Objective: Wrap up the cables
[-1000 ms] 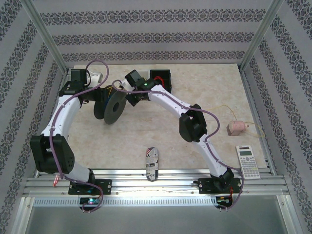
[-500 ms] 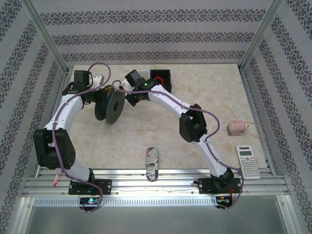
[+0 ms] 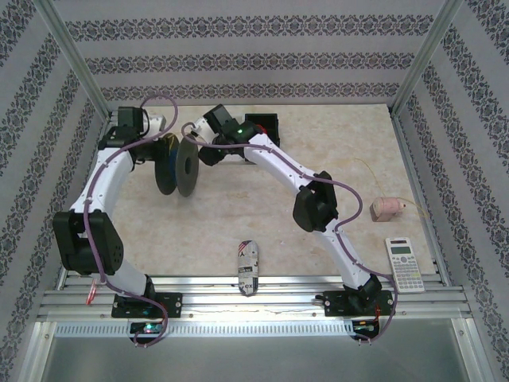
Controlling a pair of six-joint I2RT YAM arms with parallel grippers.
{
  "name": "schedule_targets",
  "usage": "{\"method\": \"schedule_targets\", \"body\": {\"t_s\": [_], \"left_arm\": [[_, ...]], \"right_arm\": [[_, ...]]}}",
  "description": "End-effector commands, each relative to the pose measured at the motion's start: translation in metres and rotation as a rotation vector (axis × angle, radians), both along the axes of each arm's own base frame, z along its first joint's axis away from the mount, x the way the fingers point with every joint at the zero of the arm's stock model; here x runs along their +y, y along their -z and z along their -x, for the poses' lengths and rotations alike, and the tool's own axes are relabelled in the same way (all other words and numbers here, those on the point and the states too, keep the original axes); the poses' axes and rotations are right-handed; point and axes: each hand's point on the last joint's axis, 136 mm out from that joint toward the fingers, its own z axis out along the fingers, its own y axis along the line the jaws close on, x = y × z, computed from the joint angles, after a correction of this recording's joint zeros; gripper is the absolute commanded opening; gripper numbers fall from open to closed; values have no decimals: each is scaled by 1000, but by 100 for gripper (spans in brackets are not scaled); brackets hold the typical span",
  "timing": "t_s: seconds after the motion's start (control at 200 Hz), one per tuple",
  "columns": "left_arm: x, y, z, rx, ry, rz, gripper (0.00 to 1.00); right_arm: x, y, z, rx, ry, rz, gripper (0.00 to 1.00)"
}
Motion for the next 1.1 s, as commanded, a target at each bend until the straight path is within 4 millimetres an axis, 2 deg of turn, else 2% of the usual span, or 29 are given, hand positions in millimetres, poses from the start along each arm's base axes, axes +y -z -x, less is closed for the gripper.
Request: {"method": "schedule_targets", "body": {"t_s": [0.0,0.11,0.185,0.345,0.54,0.66,0.899,1.004,1.094], "left_arm": [[13,-83,-10,-168,-89,-33,0],[20,-137,-10,-286,-146,-36,0],[19,-173,-9,-371,-159,-17,0],[12,-234,4,-517,-151,42,0],[9,-286,33,-624,-140,53,0],[6,-302,50,-657,-135,67,0],[3,-308,67,-671,-125,84,0],[2,-307,69,-667,-118,81,0],[1,-304,69,-657,-113,80,0]], "right_arm": [[-6,-82,10,-98,-39,-84,69],[-21,-130,18,-172,-45,-114,88],[-33,-154,26,-219,-43,-112,93],[-61,-183,46,-284,-33,-91,96],[-89,-211,74,-368,-51,-97,97],[-102,-222,84,-419,-60,-88,97],[-114,-214,84,-438,-58,-28,95],[-114,-226,97,-461,-107,-67,95],[-118,-246,115,-496,-168,-121,95]]}}
